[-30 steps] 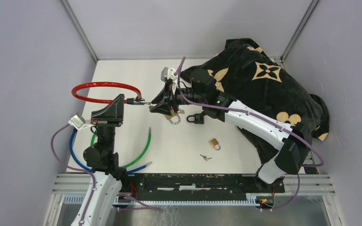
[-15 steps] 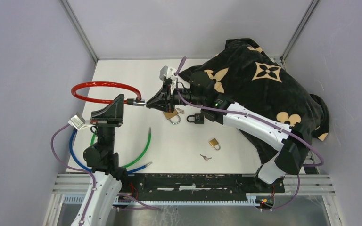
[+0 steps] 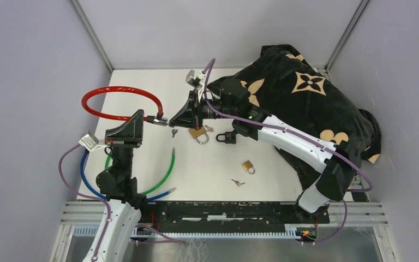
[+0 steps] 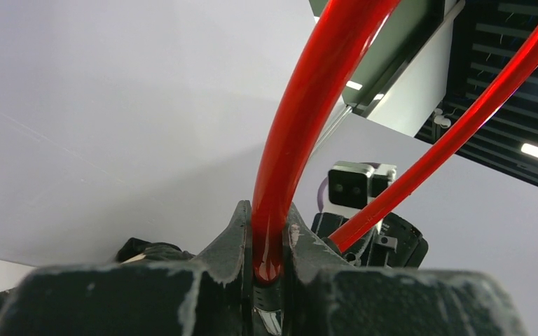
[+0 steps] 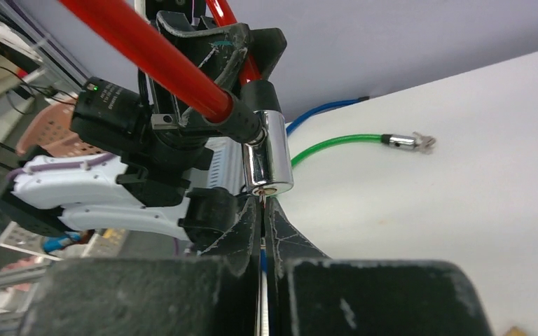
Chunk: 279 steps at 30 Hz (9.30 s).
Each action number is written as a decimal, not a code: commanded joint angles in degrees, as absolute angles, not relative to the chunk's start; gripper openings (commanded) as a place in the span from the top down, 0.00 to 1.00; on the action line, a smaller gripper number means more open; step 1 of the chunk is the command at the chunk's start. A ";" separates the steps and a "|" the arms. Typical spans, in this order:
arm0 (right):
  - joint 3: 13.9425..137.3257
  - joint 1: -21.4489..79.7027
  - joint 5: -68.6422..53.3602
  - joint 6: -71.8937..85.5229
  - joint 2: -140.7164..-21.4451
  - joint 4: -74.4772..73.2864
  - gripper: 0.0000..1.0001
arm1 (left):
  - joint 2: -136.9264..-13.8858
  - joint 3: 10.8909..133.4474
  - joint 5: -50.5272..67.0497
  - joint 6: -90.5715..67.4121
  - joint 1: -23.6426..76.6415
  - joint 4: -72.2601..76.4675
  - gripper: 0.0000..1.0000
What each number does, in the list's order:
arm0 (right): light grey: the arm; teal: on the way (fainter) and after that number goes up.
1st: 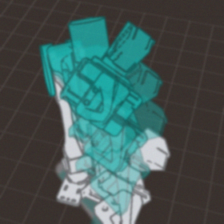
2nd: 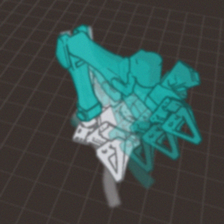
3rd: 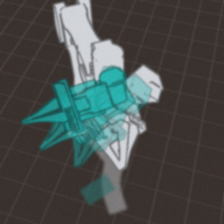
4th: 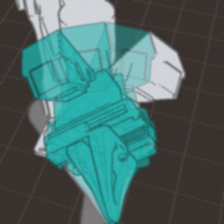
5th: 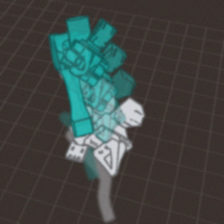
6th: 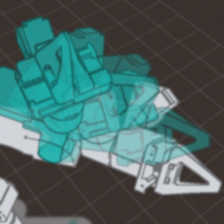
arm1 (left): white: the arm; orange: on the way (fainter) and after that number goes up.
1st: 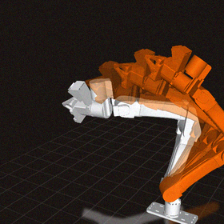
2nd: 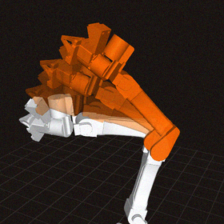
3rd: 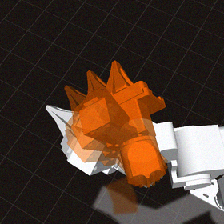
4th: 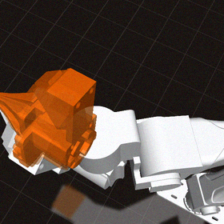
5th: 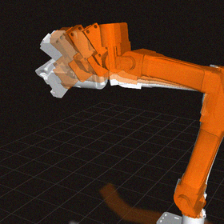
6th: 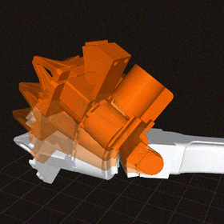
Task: Lock with the key
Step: Lock the lock.
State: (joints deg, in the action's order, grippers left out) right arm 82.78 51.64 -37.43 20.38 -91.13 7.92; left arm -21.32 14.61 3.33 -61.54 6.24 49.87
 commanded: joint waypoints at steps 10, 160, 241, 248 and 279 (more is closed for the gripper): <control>73.72 47.83 -38.62 58.85 -88.74 27.38 1.00 | -20.21 15.82 3.72 -61.97 6.35 55.27 0.98; 59.58 61.49 -17.99 -68.52 -77.65 27.38 0.33 | -20.22 16.79 4.52 -62.83 5.54 54.34 0.98; 91.71 60.29 -21.77 4.58 -94.00 31.20 1.00 | -19.78 16.08 1.20 -68.97 5.30 50.66 0.98; 91.24 60.18 -21.06 3.88 -94.26 30.81 1.00 | -19.42 16.13 0.71 -68.92 5.16 51.15 0.98; 83.35 60.21 -31.90 -3.35 -98.70 42.77 1.00 | -20.61 21.64 -6.67 -95.79 4.74 31.77 0.98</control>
